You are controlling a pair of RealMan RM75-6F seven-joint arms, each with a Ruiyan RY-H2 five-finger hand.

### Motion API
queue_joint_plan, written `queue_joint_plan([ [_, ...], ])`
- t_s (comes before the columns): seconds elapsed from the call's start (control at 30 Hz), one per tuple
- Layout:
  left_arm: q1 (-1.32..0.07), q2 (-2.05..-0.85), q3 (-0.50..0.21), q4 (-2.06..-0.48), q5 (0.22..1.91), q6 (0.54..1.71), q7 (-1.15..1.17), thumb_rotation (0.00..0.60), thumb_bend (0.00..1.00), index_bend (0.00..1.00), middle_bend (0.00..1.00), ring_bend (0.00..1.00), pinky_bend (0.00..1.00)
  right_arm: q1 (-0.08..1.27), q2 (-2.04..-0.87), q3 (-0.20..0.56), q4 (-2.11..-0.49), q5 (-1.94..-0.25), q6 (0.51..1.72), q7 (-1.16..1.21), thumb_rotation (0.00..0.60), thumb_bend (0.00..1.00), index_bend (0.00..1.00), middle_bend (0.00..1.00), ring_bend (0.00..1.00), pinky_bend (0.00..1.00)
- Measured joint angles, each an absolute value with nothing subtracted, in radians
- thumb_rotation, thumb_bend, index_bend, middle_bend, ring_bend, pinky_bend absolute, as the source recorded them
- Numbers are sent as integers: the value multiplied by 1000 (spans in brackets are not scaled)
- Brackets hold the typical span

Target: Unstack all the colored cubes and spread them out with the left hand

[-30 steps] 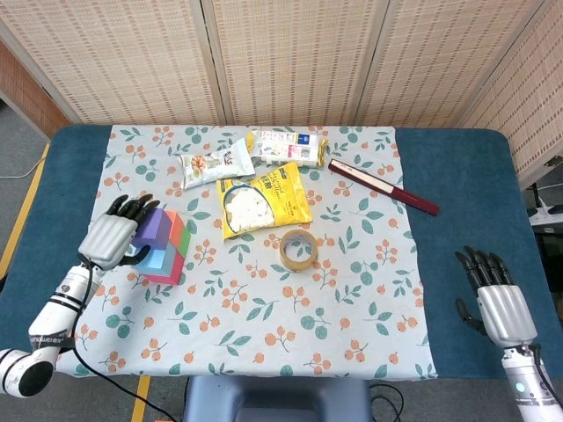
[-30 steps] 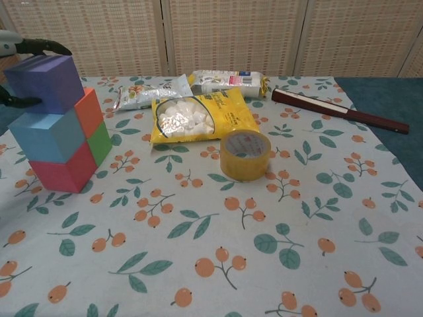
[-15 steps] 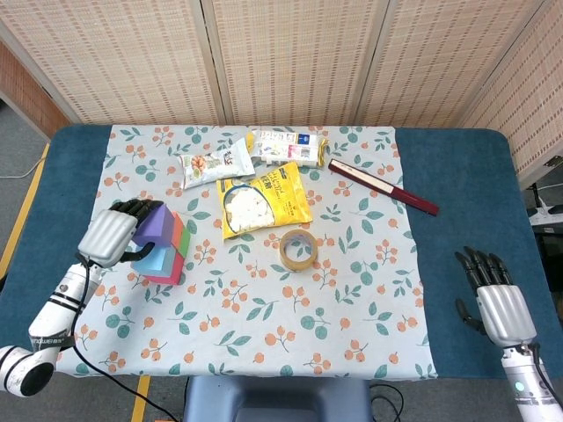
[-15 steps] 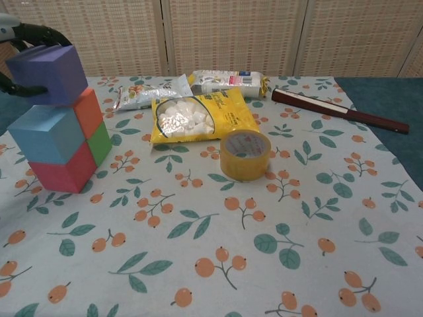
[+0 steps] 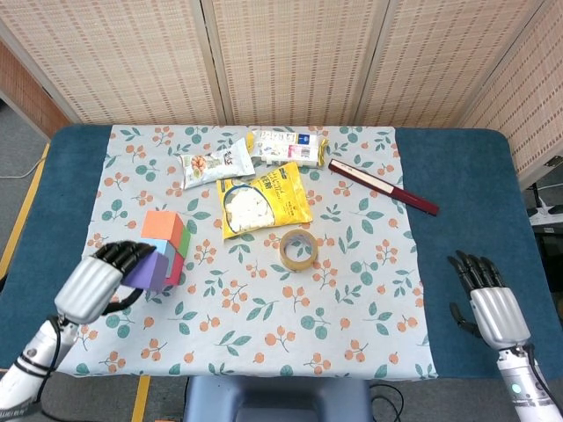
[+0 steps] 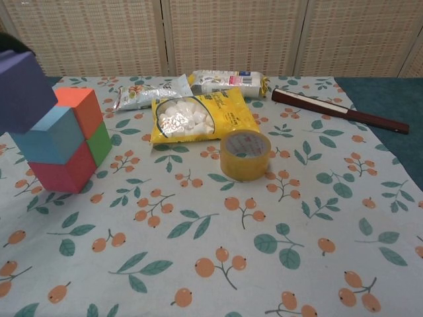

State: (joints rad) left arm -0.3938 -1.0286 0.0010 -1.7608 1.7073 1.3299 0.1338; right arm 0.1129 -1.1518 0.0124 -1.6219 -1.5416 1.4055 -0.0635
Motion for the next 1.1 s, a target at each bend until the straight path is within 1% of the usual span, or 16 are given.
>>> queue_joint_plan([
  [0.03,-374,-1026,28,-1768,1727,1336,155,600,430,245,574,529,278,112,-1150,10,-1623,-1546,1406,-60,600,347,0,0,0,0],
  [0.17,-297,-1044,85,-1755,1745,1376,199,600,429,203,528,523,260,111,-1144,4,-1628,-1564,1414,-33,600,347,0,0,0,0],
  [0.33,-237,-1116,117,-1638,1746,1418,132,600,423,191,523,508,232,108,-1144,2,-1621,-1585,1436,-9,600,346,0,0,0,0],
  [0.47,-218,-1193,123,-1515,1719,1414,57,600,420,163,508,482,225,112,-1146,-7,-1621,-1589,1417,-2,600,346,0,0,0,0],
  [0.5,-216,-1210,122,-1489,1710,1408,43,600,416,153,489,461,214,112,-1145,-8,-1622,-1592,1418,-2,600,346,0,0,0,0],
  [0.53,-214,-1231,121,-1457,1698,1398,28,600,408,134,446,415,197,112,-1145,-9,-1622,-1595,1421,-2,600,346,0,0,0,0],
  [0.57,-213,-1245,120,-1435,1689,1390,21,600,394,105,372,337,179,110,-1145,-10,-1623,-1597,1425,-2,600,346,0,0,0,0],
  [0.6,-212,-1258,119,-1415,1680,1381,16,600,384,83,320,284,172,109,-1144,-10,-1624,-1598,1429,-2,600,346,0,0,0,0],
  [0.67,-209,-1278,115,-1384,1656,1362,6,600,369,18,141,128,153,107,-1145,-8,-1624,-1596,1433,-4,600,347,0,0,0,0],
  [0.73,-205,-1282,111,-1379,1636,1353,2,600,374,0,36,76,151,107,-1146,-6,-1623,-1591,1432,-5,600,346,0,0,0,0],
  [0.77,-202,-1282,107,-1380,1630,1354,2,600,379,0,4,71,156,108,-1146,-5,-1623,-1588,1430,-6,600,346,0,0,0,0],
  [0.9,-187,-1275,99,-1392,1615,1372,16,600,387,0,0,71,167,110,-1151,-3,-1620,-1582,1421,-14,600,346,0,0,0,0],
  [1.0,-181,-1259,99,-1417,1608,1372,5,600,380,0,0,103,175,112,-1153,-3,-1620,-1579,1419,-15,600,346,0,0,0,0],
  [1.1,-179,-1236,100,-1444,1611,1375,-18,600,378,0,0,109,180,111,-1151,-3,-1621,-1580,1422,-15,600,347,0,0,0,0],
])
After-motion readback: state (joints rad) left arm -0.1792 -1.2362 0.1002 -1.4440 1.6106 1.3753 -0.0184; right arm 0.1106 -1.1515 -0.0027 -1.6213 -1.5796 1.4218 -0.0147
